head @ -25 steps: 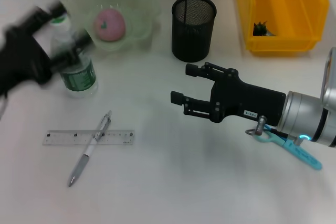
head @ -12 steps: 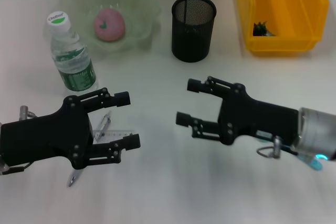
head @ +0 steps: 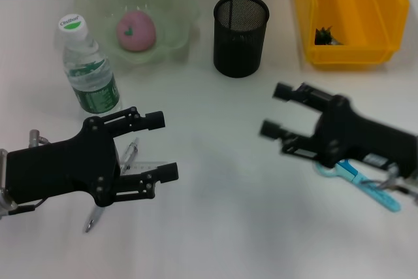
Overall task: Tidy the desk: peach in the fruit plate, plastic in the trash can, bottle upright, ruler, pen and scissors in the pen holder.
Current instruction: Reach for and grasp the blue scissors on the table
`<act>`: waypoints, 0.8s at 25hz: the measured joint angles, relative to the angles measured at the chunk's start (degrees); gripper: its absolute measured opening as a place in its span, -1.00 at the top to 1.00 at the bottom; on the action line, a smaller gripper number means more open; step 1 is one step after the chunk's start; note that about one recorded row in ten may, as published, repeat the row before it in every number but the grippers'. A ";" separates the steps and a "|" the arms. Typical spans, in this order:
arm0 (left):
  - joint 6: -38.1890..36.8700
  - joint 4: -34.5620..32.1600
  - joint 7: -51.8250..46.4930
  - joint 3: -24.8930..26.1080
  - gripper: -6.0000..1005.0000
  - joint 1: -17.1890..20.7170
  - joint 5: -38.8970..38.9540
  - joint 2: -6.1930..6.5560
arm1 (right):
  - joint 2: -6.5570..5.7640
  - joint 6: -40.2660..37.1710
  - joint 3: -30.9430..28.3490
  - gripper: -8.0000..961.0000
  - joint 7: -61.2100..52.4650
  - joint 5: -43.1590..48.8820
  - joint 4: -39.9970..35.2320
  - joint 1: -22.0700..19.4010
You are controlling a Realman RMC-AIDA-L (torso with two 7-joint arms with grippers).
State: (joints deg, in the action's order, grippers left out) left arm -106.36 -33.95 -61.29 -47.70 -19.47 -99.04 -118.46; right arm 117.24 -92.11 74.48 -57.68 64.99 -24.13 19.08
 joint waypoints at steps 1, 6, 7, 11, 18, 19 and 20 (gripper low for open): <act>0.06 0.28 0.09 0.00 -0.64 -0.02 0.00 0.04 | -0.39 -1.00 -1.20 -0.60 -1.91 1.34 -1.49 -0.23; 0.18 0.53 0.19 -0.02 -0.64 -0.05 0.06 0.00 | -0.80 -2.92 -8.94 -0.60 -14.50 12.27 -13.17 -1.20; 0.29 0.55 0.23 -0.02 -0.64 -0.04 0.19 -0.07 | -0.42 -2.66 -11.37 -0.60 -21.36 17.97 -19.47 -1.26; 0.70 1.08 0.25 -0.02 -0.64 -0.05 0.29 -0.16 | -0.06 -2.46 -14.10 -0.60 -33.40 27.40 -28.04 -0.28; 1.59 1.94 0.36 -0.02 -0.64 -0.12 0.16 -0.20 | 0.13 -4.83 -19.38 -0.60 -58.20 48.65 -44.83 4.00; 1.69 1.95 0.36 -0.02 -0.64 -0.12 0.12 -0.20 | 0.09 -5.88 -19.46 -0.60 -61.49 51.99 -47.29 4.65; 1.80 1.96 0.36 -0.02 -0.64 -0.12 0.07 -0.20 | 0.06 -7.03 -19.58 -0.60 -64.39 55.15 -49.48 5.36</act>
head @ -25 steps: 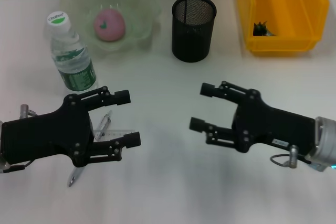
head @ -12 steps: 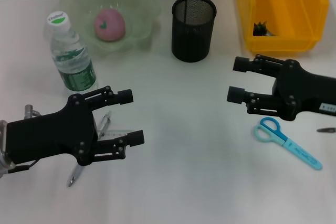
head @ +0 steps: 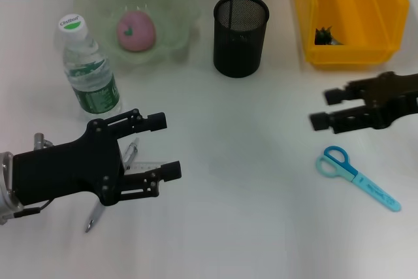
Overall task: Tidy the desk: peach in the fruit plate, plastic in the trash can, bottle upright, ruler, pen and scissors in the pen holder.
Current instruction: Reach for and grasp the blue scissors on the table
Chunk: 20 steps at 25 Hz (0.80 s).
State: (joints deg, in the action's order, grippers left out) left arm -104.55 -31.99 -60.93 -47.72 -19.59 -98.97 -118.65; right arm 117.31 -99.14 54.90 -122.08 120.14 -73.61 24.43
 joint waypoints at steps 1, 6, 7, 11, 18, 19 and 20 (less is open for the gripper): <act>0.09 0.00 0.00 0.00 -0.64 0.00 -0.01 0.00 | 0.06 -1.52 -0.10 -0.60 -2.98 3.45 -2.23 0.80; 0.53 0.01 0.02 0.00 -0.64 0.12 -0.02 0.00 | 0.58 -7.10 0.22 -0.60 -10.57 14.82 -8.06 4.06; 0.79 0.10 0.02 0.00 -0.64 0.05 -0.04 0.00 | 0.76 -8.43 0.25 -0.60 -11.76 18.42 -8.75 5.31; 1.05 0.53 0.02 0.00 -0.64 -0.11 -0.07 0.00 | 0.90 -9.58 0.25 -0.60 -12.44 22.07 -9.00 6.41; 1.66 0.77 0.03 0.00 -0.64 -0.20 -0.07 0.07 | 0.94 -12.92 1.49 -0.60 -16.00 29.36 -9.47 8.12; 1.65 0.78 0.02 0.00 -0.64 -0.20 -0.07 0.09 | 0.98 -13.49 1.67 -0.60 -16.39 30.81 -9.59 8.48; 1.69 0.79 0.03 0.00 -0.64 -0.20 -0.06 0.09 | 1.12 -14.18 1.85 -0.60 -16.69 32.50 -9.64 8.89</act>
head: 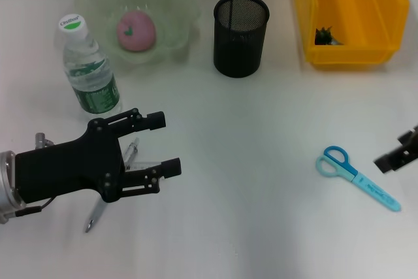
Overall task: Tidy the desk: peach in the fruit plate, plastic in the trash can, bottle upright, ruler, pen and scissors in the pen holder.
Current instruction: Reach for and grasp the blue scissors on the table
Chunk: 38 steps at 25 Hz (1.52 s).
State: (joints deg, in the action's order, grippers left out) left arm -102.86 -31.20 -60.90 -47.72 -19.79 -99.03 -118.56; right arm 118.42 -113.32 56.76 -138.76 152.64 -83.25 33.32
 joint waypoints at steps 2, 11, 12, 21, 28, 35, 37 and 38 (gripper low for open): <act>0.31 0.00 0.00 0.00 -0.64 -0.06 0.04 -0.01 | 0.54 -1.01 1.95 -0.60 -0.40 4.11 0.04 0.80; 1.10 0.00 0.00 0.00 -0.64 -0.43 -0.01 -0.09 | 0.88 2.11 9.06 -0.60 -1.85 5.17 1.24 0.88; 1.43 0.00 0.00 0.00 -0.64 -0.43 -0.02 -0.09 | 0.93 3.73 10.85 -0.60 -1.88 5.16 1.86 0.75; 2.34 0.00 0.12 0.00 -0.64 -0.47 0.10 -0.04 | 1.03 6.77 14.71 -0.60 -1.94 3.85 3.73 0.93; 2.49 0.00 0.58 0.00 -0.64 -1.04 0.31 -0.01 | 1.02 6.98 15.34 -0.60 -2.30 3.78 4.02 0.87; 2.94 0.00 0.60 0.00 -0.64 -1.77 0.40 0.00 | 1.07 8.55 16.29 -0.60 -3.05 3.74 5.27 0.72; 3.05 0.00 0.60 0.00 -0.64 -1.86 0.41 0.00 | 1.08 10.40 17.67 -0.60 -4.15 3.74 5.82 0.42; 3.05 0.00 0.60 0.00 -0.64 -1.86 0.41 0.00 | 1.08 10.40 17.67 -0.60 -4.15 3.74 5.82 0.42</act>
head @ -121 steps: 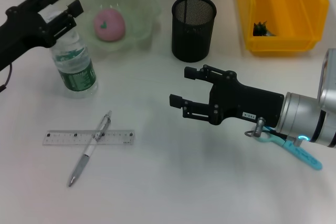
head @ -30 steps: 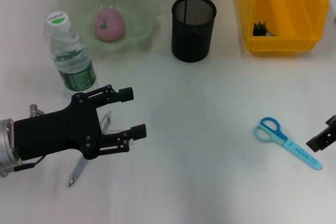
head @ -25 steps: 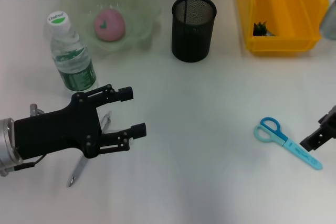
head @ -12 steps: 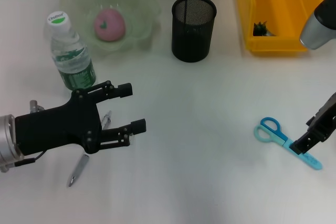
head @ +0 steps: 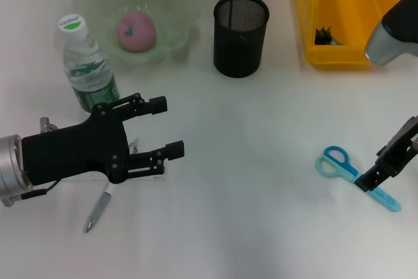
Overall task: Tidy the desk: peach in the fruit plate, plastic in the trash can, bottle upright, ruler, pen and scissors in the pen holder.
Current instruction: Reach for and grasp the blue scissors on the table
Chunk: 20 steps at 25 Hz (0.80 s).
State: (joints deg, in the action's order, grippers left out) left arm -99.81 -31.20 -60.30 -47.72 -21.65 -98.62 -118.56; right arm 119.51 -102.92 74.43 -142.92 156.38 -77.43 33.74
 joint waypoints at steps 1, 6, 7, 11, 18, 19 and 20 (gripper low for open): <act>0.25 0.00 0.01 0.11 -0.64 -0.14 0.01 0.00 | 0.01 0.34 0.33 -0.60 -0.25 -0.01 0.22 -0.08; 0.94 0.00 0.01 0.27 -0.64 -0.24 0.01 0.00 | 0.06 1.55 0.90 -0.60 -1.59 -0.04 0.91 -0.25; 1.00 0.00 0.01 0.30 -0.64 -0.24 0.01 0.00 | 0.09 1.83 1.12 -0.60 -1.89 -0.04 1.08 -0.35; 1.52 0.00 0.01 0.38 -0.64 -0.23 0.01 0.00 | 0.11 2.84 2.13 -0.60 -2.72 -0.04 2.51 -0.88; 2.39 0.00 0.07 0.44 -0.64 -0.29 0.01 0.00 | 0.20 4.23 2.38 -0.60 -3.37 -1.23 3.77 -1.28; 2.53 0.00 0.08 0.44 -0.64 -0.32 0.01 0.00 | 0.20 4.94 2.62 -0.60 -3.58 -1.54 4.20 -1.24; 2.53 0.00 0.08 0.44 -0.64 -0.32 0.01 0.00 | 0.20 4.94 2.62 -0.60 -3.58 -1.54 4.20 -1.24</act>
State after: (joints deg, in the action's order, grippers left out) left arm -97.29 -31.20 -60.22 -47.28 -21.97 -98.61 -118.56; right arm 119.71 -97.98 77.05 -146.49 154.83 -73.22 32.50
